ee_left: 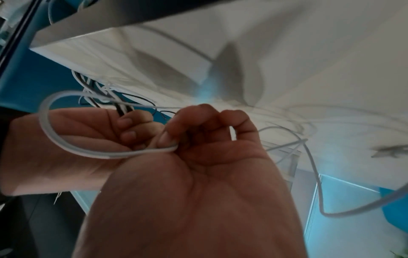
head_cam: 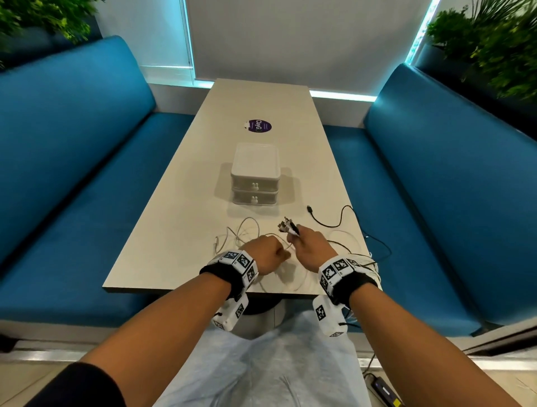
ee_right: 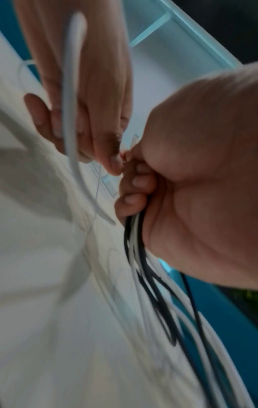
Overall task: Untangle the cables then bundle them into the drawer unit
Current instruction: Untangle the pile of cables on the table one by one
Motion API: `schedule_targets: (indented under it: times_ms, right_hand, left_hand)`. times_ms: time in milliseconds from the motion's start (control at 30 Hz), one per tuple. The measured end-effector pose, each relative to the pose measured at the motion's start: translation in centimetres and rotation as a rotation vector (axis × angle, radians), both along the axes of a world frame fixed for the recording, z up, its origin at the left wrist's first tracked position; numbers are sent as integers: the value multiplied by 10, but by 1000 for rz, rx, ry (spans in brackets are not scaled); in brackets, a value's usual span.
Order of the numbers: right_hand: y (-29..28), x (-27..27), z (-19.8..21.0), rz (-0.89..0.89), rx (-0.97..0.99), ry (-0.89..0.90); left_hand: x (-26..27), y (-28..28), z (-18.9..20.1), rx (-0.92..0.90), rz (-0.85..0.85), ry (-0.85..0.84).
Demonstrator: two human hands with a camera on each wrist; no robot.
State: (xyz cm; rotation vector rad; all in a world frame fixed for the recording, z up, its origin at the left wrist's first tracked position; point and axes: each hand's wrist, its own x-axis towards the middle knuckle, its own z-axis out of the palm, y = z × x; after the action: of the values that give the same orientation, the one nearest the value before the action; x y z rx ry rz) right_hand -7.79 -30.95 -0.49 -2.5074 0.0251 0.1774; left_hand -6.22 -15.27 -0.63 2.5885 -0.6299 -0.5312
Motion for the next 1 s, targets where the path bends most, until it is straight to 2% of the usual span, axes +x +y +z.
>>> schedule_targets:
  times_ms: [100, 200, 267, 333, 400, 533, 633, 767, 900, 1000]
  right_hand:
    - [-27, 6, -3, -147, -153, 9]
    - [-59, 4, -1, -299, -253, 48]
    - [-66, 0, 0, -307, -309, 58]
    - [-60, -1, 0, -281, -321, 50]
    - [-49, 2, 2, -261, -278, 27]
    - [-32, 7, 10, -221, -134, -14]
    - [-23, 3, 20, -174, 23, -45]
    - [-8, -7, 26, -89, 235, 9]
    - [5, -8, 27, -37, 210, 4]
    - [9, -10, 26, 7, 301, 91]
  left_hand:
    - [13, 26, 5, 92, 29, 1]
    - [32, 61, 10, -79, 100, 114]
    - [39, 74, 16, -233, 116, 87]
    - [37, 70, 21, -309, 130, 51]
    - [29, 57, 26, -317, 131, 28]
    - [13, 33, 27, 41, -4, -175]
    - [9, 19, 26, 146, -65, -178]
    - [1, 8, 23, 186, -130, -160]
    - [1, 9, 20, 142, -151, -127]
    - [3, 13, 19, 100, -152, -147]
